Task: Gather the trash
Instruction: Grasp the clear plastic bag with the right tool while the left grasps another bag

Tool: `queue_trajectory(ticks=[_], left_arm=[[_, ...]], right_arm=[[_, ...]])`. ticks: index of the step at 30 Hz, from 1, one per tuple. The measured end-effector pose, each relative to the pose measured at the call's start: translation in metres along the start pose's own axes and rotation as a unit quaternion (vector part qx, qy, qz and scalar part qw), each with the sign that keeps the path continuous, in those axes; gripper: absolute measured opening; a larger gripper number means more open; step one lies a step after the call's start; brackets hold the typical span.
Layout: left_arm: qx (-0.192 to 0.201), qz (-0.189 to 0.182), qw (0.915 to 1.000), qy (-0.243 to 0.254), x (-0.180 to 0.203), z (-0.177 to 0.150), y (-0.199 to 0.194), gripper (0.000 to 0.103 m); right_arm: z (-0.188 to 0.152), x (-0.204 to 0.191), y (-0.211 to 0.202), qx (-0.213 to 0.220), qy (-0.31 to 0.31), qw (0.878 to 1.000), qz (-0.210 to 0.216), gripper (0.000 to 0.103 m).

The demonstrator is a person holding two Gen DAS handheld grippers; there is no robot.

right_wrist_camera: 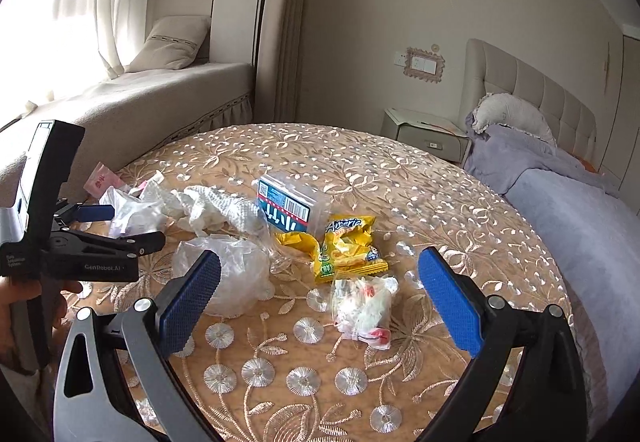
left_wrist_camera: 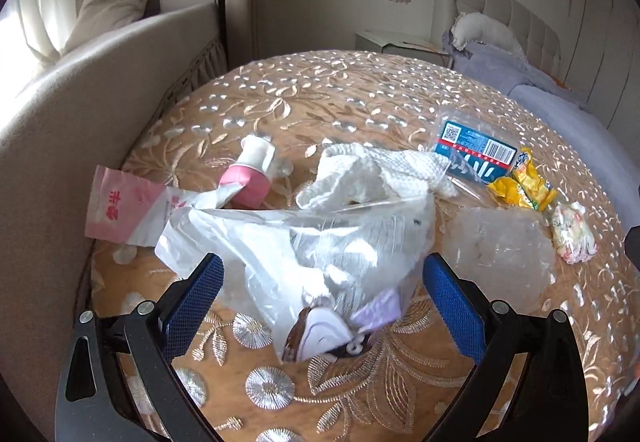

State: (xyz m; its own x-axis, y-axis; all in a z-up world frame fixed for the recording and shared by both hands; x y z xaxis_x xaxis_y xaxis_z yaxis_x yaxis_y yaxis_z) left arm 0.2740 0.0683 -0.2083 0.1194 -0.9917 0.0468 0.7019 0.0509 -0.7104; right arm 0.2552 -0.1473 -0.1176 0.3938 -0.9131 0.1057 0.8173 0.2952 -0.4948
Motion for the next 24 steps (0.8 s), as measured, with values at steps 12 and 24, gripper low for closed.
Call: queue_trajectory(ticks=[12,24], left_arm=[[0.02,-0.021,0.9996,-0.004,0.0,-0.002,-0.022,0.058],[0.069,-0.038,0.9967,0.018,0.019,0.006,-0.068,0.058]], right_arm=[[-0.033,0.028,0.057,-0.123,0.051,0.991,-0.019,0.098],[-0.049,0.029,0.054,-0.152,0.078,0.985,0.016,0.051]])
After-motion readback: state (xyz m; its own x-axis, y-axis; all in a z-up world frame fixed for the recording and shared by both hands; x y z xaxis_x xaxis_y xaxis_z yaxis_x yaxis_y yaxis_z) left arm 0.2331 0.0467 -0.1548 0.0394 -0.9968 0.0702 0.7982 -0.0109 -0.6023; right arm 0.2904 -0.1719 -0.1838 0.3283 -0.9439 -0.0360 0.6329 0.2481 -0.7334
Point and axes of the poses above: each gripper's, at about its wrist camera, not at the fingertips, and y roughly the way its jaws point, x to its right, z to its top, the point moved 6 cm from there along y, roughly the way its jaws point, and after that the axes turned 2 degrees about x, right-handed, at the moved point
